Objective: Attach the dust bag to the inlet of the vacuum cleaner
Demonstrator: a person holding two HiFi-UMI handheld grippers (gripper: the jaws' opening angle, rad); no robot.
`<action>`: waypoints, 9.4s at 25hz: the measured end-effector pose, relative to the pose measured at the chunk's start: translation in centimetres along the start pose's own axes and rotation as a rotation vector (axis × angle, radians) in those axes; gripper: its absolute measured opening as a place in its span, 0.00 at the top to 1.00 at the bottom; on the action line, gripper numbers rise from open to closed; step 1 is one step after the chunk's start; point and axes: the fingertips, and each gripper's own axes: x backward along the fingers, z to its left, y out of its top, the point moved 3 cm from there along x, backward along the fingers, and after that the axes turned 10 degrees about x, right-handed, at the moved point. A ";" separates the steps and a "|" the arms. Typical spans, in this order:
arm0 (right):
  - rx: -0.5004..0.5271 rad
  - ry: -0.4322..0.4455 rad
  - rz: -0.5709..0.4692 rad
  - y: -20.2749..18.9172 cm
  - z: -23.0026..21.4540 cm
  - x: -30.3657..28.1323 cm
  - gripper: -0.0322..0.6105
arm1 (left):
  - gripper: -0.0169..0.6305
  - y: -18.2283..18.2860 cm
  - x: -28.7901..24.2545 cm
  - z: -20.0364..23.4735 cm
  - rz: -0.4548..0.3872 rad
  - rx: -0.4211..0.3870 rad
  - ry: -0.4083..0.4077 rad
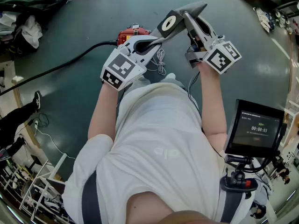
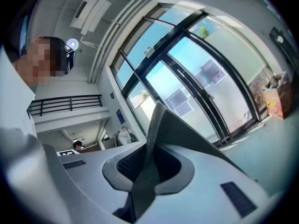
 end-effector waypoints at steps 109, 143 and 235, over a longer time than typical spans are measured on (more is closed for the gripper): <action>1.159 0.055 1.075 -18.8 -32.0 -13.9 0.92 | 0.95 -3.1 -24.7 22.2 0.217 -0.787 0.323; 1.051 0.081 1.197 -18.2 -32.5 -13.1 0.92 | 0.95 -3.0 -24.8 24.6 0.249 -0.449 0.216; 0.410 -0.104 0.673 -16.4 -29.7 -5.4 0.54 | 0.77 -5.9 -22.5 28.4 0.319 -0.125 0.105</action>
